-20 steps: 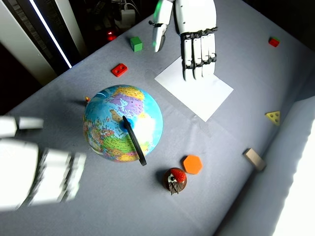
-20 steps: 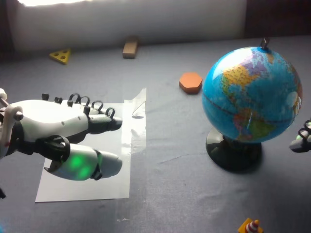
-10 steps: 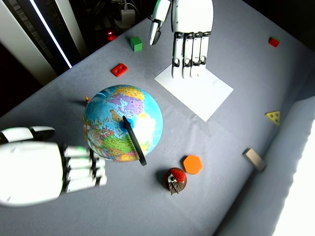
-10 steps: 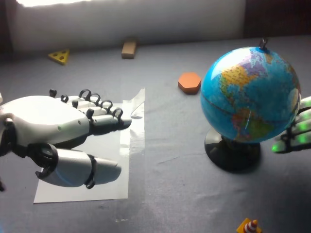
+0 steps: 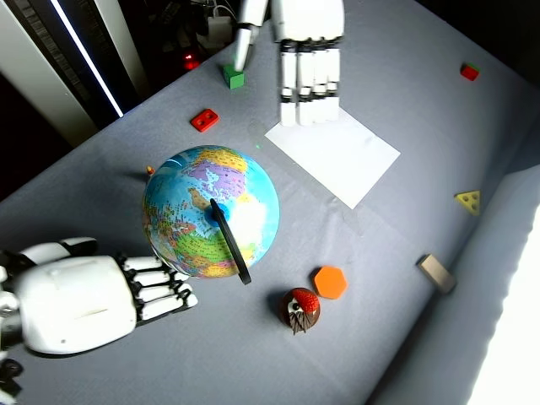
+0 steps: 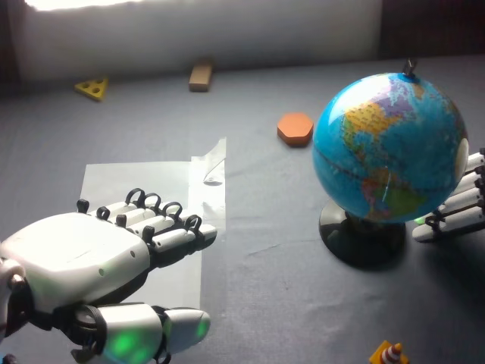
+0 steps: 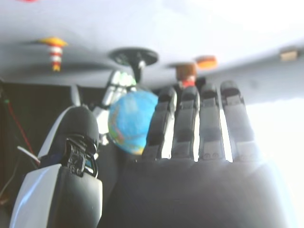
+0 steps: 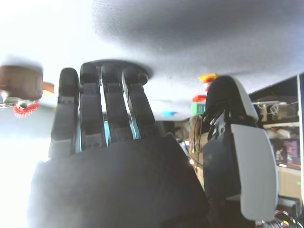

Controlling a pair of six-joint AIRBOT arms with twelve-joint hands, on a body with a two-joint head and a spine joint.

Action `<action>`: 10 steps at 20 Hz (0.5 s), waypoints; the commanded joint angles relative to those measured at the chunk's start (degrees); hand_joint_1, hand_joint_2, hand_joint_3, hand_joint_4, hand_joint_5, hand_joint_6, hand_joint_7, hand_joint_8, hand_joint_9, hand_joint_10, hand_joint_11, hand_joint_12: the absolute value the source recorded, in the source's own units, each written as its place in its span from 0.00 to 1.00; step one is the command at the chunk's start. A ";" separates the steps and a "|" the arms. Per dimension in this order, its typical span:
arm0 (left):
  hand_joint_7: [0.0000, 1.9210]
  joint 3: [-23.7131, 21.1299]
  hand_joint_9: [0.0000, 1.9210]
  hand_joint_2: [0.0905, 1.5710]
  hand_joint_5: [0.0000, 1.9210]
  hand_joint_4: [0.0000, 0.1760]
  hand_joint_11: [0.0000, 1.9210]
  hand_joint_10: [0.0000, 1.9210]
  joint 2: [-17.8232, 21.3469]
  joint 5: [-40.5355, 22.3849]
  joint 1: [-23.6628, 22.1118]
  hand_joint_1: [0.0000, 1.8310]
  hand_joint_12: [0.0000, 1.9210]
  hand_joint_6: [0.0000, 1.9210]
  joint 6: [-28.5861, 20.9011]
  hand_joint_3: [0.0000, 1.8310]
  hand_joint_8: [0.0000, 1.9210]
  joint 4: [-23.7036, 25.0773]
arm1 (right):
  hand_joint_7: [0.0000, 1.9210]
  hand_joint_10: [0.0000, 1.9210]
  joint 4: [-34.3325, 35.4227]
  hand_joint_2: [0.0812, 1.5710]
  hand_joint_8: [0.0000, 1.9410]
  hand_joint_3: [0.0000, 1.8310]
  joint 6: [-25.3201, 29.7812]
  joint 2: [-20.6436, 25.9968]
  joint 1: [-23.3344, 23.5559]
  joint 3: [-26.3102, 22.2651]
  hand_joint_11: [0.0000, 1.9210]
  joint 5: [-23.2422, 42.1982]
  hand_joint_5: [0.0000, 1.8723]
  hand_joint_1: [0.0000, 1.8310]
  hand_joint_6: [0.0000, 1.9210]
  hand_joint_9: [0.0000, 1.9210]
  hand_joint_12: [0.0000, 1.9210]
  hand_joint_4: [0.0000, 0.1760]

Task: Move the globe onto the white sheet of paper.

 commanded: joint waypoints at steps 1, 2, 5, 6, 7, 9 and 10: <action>0.01 -0.42 0.00 0.77 0.03 0.25 0.00 0.00 -0.35 -8.42 -0.09 0.00 0.01 0.00 0.18 0.00 0.00 0.84 | 0.08 0.00 3.31 0.71 0.00 0.00 -1.05 0.09 0.02 0.58 0.00 2.89 0.07 0.00 0.01 0.10 0.21 0.00; 0.01 -1.07 0.00 0.77 0.03 0.25 0.00 0.00 -1.08 -9.36 1.01 0.00 0.01 0.00 -0.53 0.00 0.00 0.82 | 0.08 0.00 3.30 0.72 0.00 0.00 -2.49 -0.17 0.19 0.71 0.00 3.38 0.07 0.00 0.00 0.10 0.20 0.00; 0.01 -2.77 0.00 0.77 0.03 0.25 0.00 0.00 -3.72 -16.10 4.34 0.00 0.01 0.00 -0.91 0.00 0.00 2.84 | 0.09 0.00 3.24 0.72 0.00 0.00 -2.74 -0.18 1.24 0.70 0.00 4.70 0.08 0.00 0.01 0.10 0.20 0.00; 0.01 -3.23 0.00 0.77 0.02 0.25 0.00 0.00 -4.54 -18.56 5.67 0.00 0.01 0.00 -0.06 0.00 0.00 2.98 | 0.09 0.00 3.24 0.72 0.00 0.00 -2.84 -0.18 1.56 0.70 0.00 4.68 0.08 0.00 0.01 0.10 0.19 0.00; 0.01 -3.30 0.00 0.77 0.02 0.25 0.00 0.00 -5.22 -20.06 7.04 0.00 0.01 0.00 0.01 0.00 0.00 3.31 | 0.09 0.00 3.24 0.72 0.00 0.00 -2.94 -0.23 1.87 0.70 0.00 4.61 0.08 0.00 0.01 0.10 0.19 0.00; 0.01 -3.13 0.00 0.77 0.02 0.25 0.00 0.00 -6.72 -23.87 10.30 0.00 0.01 0.00 -0.22 0.00 0.00 3.81 | 0.09 0.00 3.14 0.72 0.00 0.00 -4.01 -0.67 2.46 0.70 0.00 4.20 0.08 0.00 0.00 0.10 0.19 0.00; 0.01 -2.74 0.00 0.77 0.02 0.25 0.00 0.00 -7.43 -24.62 11.52 0.00 0.01 0.00 -0.40 0.00 0.00 4.48 | 0.09 0.00 2.69 0.72 0.00 0.00 -4.04 -0.97 2.82 0.71 0.00 3.56 0.08 0.00 0.00 0.10 0.19 0.00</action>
